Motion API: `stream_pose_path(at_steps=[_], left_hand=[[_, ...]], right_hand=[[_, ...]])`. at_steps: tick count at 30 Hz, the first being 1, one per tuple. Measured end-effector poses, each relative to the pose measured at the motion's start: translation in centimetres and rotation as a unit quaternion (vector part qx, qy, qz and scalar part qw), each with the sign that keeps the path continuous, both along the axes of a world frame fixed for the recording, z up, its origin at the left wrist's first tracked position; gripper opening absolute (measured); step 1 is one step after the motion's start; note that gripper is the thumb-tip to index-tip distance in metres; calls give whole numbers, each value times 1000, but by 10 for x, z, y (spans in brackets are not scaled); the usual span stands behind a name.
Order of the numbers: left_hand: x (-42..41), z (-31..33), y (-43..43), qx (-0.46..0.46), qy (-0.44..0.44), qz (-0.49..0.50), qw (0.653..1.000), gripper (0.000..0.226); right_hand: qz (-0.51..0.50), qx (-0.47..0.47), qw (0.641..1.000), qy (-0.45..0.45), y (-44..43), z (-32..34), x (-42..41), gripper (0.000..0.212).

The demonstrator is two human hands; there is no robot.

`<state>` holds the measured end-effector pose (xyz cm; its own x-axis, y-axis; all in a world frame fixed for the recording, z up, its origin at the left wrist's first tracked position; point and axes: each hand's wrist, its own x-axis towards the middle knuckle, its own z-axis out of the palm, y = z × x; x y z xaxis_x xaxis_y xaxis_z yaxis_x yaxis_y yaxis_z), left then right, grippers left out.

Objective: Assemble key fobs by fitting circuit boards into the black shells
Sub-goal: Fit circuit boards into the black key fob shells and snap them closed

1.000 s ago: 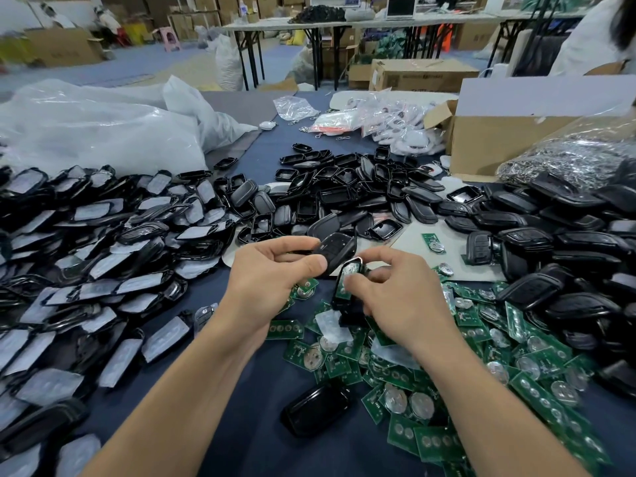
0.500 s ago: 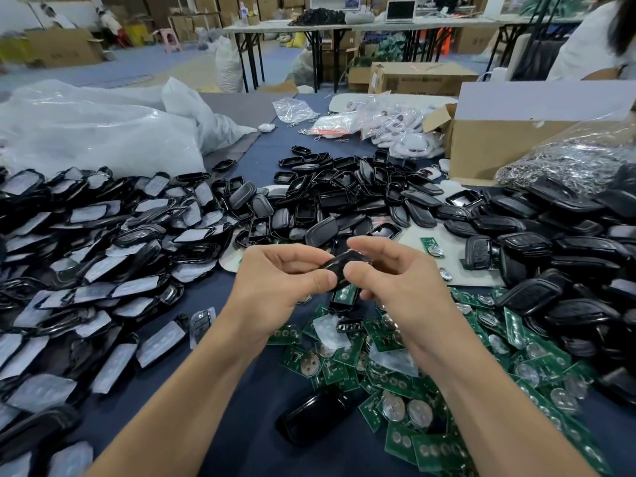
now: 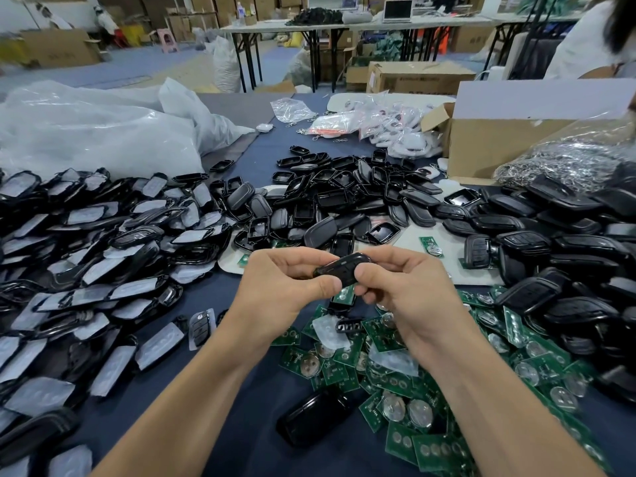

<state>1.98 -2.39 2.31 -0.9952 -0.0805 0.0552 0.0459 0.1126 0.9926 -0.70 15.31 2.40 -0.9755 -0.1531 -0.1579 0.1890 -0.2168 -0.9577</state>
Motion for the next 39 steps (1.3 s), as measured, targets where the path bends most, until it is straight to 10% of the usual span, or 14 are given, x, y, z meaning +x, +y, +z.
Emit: stream_pose_path(at_steps=[7,32,39], left_hand=[[-3,-2,-1,100,-10,1,995,30],[-3,-2,1,234,-24,-23,972,37],[1,0,8,94,11,7,996,39]], right_hand=[[80,-177,975,-104,5,3,-1,23],[19,-121,990,-74,-10,2,2,17],[-39,-109,991,-68,-10,1,2,15]])
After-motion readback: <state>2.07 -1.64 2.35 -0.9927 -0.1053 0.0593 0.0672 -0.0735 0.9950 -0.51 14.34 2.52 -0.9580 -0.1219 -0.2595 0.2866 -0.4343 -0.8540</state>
